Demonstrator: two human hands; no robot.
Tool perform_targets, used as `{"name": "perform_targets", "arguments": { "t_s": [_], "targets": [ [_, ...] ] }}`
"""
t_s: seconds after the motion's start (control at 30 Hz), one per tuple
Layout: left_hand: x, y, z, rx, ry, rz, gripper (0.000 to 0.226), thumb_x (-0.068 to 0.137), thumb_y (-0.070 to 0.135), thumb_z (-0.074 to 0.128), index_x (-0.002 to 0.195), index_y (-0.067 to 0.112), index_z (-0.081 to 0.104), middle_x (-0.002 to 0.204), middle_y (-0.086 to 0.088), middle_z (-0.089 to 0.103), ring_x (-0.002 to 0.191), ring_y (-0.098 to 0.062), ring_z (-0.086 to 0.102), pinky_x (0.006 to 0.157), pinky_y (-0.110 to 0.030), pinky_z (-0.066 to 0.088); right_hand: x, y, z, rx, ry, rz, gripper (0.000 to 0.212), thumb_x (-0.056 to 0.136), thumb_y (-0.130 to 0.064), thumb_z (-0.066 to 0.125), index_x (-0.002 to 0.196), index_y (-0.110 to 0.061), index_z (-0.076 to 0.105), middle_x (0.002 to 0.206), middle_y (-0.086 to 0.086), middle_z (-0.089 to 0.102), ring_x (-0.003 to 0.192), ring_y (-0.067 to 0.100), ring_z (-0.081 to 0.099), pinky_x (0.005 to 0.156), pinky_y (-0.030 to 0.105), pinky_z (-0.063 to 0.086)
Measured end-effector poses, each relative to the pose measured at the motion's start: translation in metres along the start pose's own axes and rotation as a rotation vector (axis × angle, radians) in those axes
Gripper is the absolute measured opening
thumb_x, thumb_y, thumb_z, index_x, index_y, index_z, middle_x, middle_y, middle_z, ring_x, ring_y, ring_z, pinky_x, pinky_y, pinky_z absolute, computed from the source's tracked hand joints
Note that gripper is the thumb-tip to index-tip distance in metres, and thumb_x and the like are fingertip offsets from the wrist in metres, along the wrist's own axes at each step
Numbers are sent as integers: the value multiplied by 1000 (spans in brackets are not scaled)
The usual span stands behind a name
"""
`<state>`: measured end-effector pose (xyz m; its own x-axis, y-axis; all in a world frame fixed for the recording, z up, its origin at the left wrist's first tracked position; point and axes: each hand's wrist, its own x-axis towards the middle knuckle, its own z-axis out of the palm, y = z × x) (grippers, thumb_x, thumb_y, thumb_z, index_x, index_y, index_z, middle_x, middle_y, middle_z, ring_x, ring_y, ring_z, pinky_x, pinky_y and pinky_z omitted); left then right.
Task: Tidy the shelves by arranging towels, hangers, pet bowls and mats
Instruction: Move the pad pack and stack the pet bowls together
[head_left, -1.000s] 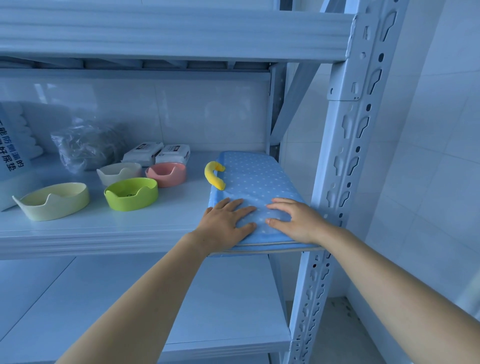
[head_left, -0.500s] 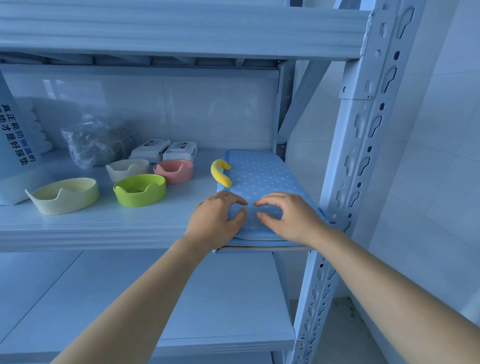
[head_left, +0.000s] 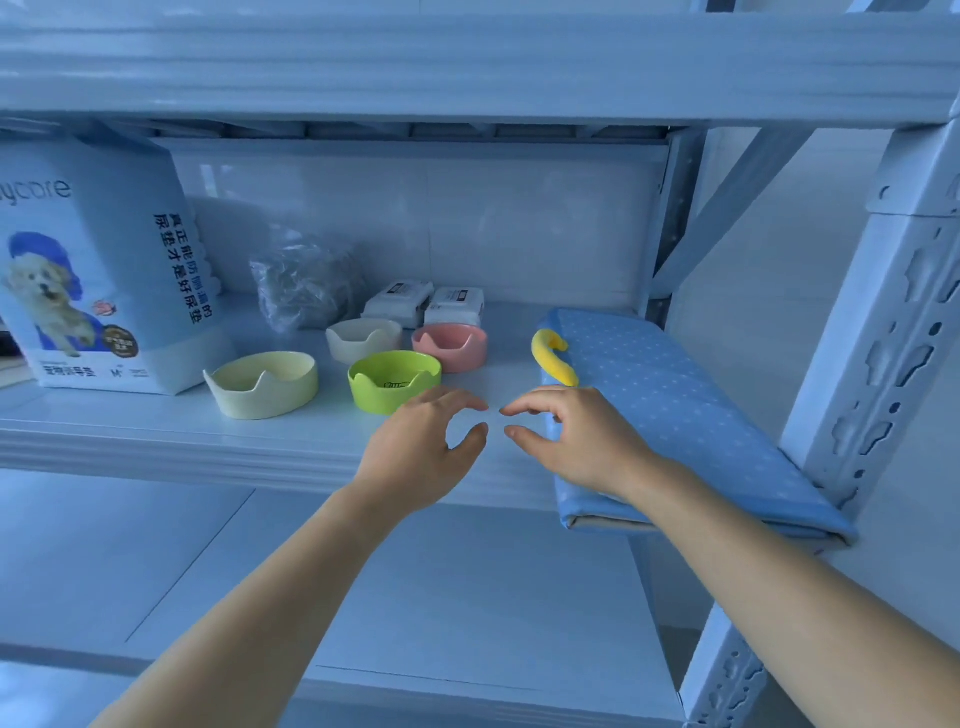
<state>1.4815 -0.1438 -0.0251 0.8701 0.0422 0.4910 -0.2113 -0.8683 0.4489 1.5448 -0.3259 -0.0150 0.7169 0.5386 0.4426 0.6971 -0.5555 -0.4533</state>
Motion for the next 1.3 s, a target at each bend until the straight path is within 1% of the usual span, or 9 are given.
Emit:
{"name": "perform_targets", "arguments": {
  "t_s": [0.2, 0.43, 0.67, 0.83, 0.93, 1.0, 1.07, 1.17, 1.3],
  "targets": [
    [-2, -59, -51, 60, 59, -26, 28, 88, 38, 54, 115, 34, 58, 115, 15, 58, 50, 2, 49, 64, -24, 39, 45, -51, 46, 13, 10, -92, 22, 84, -33, 64, 104, -27, 68, 105, -16, 67, 97, 0, 56, 77, 15, 37],
    [-7, -125, -101, 58, 72, -52, 26, 88, 35, 54, 113, 31, 58, 110, 13, 59, 73, -11, 60, 72, -31, 49, 88, -100, 97, 45, -1, -126, 22, 84, -36, 64, 104, -28, 68, 104, -17, 65, 92, -4, 50, 75, 13, 38],
    [-10, -184, -140, 84, 67, -38, 23, 90, 35, 49, 110, 35, 59, 109, 18, 60, 97, -4, 58, 76, -31, 50, 120, -133, 124, -9, 0, -202, 18, 85, -36, 62, 100, -30, 69, 105, -18, 65, 101, 3, 57, 89, 22, 43],
    [-5, -207, -155, 100, 69, -15, 23, 90, 39, 48, 109, 34, 60, 103, 19, 59, 64, 21, 47, 57, -16, 35, 142, -147, 135, -51, -48, -183, 22, 85, -42, 59, 104, -33, 67, 113, -18, 64, 110, 5, 54, 94, 29, 44],
    [3, -216, -159, 110, 41, -8, 25, 90, 42, 48, 110, 33, 59, 108, 17, 61, 55, 10, 51, 60, -22, 40, 157, -151, 137, -94, -44, -190, 22, 85, -47, 57, 103, -37, 66, 110, -18, 64, 105, 0, 53, 94, 6, 30],
    [13, -221, -162, 123, 13, -8, 26, 90, 43, 46, 111, 35, 58, 110, 17, 60, 55, 2, 52, 68, -28, 46, 167, -151, 138, -89, -4, -178, 19, 86, -46, 57, 100, -37, 66, 105, -19, 65, 89, -14, 48, 74, -11, 16],
    [26, -225, -163, 128, -1, 2, 25, 90, 41, 47, 112, 34, 58, 111, 15, 60, 70, -1, 55, 74, -30, 49, 177, -150, 141, -27, 12, -165, 17, 86, -43, 59, 98, -35, 68, 104, -18, 65, 82, -18, 48, 72, -8, 22],
    [48, -230, -161, 127, -15, 17, 25, 90, 40, 48, 111, 32, 60, 113, 14, 60, 90, -11, 58, 81, -34, 49, 193, -142, 150, 26, 0, -147, 19, 86, -41, 60, 101, -32, 68, 106, -16, 66, 97, -2, 54, 77, 14, 35],
    [80, -236, -151, 88, -6, 28, 24, 89, 36, 52, 110, 31, 63, 115, 13, 59, 87, -12, 61, 82, -30, 48, 218, -119, 155, 49, 45, -113, 18, 85, -38, 62, 98, -30, 69, 102, -18, 66, 96, 1, 58, 78, 18, 37]
  ]
}}
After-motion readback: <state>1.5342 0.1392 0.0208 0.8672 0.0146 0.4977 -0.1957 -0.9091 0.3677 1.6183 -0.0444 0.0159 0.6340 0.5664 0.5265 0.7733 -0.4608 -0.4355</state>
